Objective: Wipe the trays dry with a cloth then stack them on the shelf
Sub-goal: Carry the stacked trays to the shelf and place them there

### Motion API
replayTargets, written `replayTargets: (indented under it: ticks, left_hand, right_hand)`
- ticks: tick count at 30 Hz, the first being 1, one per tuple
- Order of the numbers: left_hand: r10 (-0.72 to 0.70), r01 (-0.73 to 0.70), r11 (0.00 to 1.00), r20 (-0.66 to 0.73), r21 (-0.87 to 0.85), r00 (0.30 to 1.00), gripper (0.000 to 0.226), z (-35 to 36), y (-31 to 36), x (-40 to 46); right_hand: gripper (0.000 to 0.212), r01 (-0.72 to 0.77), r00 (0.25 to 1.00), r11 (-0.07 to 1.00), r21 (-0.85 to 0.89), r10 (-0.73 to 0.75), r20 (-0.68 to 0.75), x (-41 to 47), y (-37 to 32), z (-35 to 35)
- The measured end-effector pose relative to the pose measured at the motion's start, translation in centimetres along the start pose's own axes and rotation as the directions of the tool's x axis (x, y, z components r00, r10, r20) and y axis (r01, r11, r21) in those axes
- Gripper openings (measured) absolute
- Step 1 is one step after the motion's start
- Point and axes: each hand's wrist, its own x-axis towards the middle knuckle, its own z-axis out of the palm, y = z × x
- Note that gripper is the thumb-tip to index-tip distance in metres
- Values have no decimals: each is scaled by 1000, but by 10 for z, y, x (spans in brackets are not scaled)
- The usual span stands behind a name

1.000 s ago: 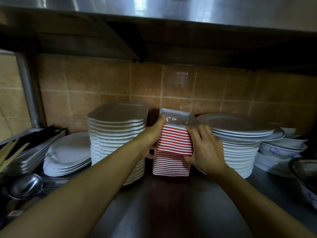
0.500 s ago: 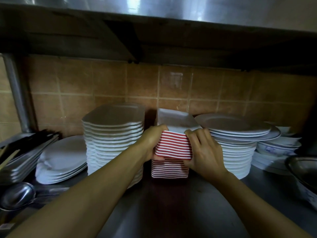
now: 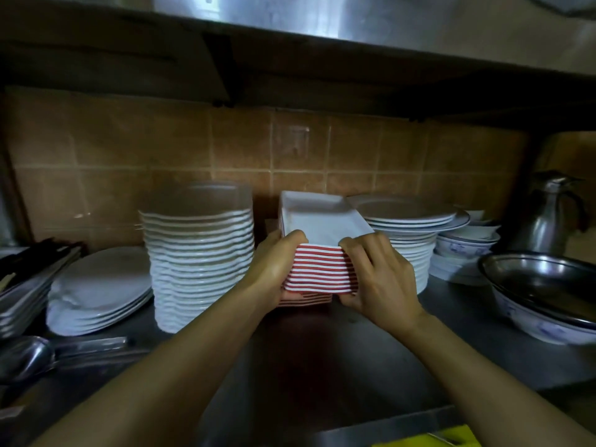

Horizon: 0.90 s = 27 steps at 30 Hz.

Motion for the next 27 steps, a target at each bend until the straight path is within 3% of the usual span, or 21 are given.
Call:
replayTargets:
  ticks: [7, 15, 21, 27]
  left_hand:
    - [19, -17, 999, -46, 46, 999, 37, 9, -11, -54]
    - [4, 2, 999, -167, 36, 986, 33, 20, -26, -118]
    - [-26, 13, 998, -207, -61, 978, 18, 19, -48, -150]
    - [-111, 87, 991, -254, -103, 961, 24, 11, -67, -160]
  right_hand:
    - [75, 26, 1000, 999, 45, -25, -19, -31, -11, -35]
    - [61, 78, 994, 984, 160, -64, -91, -64, -24, -66]
    - [66, 114, 993, 961, 250, -106, -45, -87, -34, -72]
    - [76, 111, 992, 945, 307, -123, 21, -103, -49, -64]
